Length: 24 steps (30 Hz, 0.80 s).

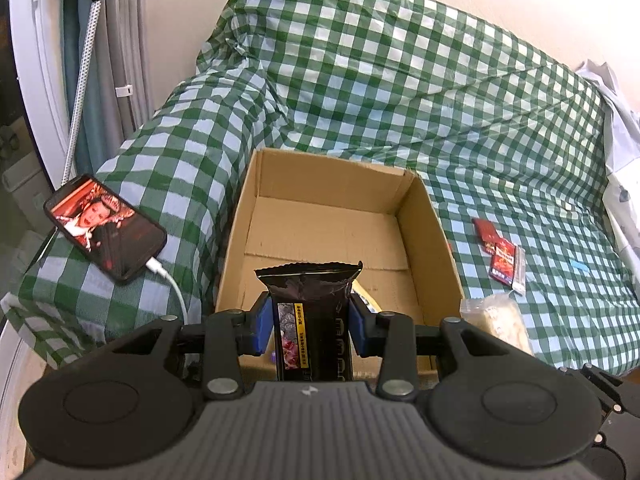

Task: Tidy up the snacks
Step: 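Carry the dark chocolate bar and rice-cracker pack toward the box with both tools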

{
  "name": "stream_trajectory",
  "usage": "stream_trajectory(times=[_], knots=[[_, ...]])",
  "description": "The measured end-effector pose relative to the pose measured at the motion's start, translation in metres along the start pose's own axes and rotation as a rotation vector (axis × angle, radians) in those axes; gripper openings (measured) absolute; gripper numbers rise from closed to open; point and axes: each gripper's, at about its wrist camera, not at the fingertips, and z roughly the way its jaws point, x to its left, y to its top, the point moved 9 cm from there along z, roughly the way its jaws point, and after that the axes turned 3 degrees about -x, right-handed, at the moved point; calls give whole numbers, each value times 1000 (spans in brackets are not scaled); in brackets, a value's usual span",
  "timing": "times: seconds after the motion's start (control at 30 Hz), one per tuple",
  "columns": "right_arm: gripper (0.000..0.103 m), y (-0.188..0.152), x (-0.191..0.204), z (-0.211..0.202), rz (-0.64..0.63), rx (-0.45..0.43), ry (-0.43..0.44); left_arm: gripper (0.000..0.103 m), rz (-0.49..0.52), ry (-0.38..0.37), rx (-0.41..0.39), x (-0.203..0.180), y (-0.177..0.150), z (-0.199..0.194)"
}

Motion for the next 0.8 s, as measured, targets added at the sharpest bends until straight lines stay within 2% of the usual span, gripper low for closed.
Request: stream_trajectory(times=[0.43, 0.8], knots=[[39, 20, 5, 49, -13, 27, 8, 43, -16, 8, 14, -2, 30, 47], [39, 29, 2, 92, -1, 57, 10, 43, -9, 20, 59, -9, 41, 93]])
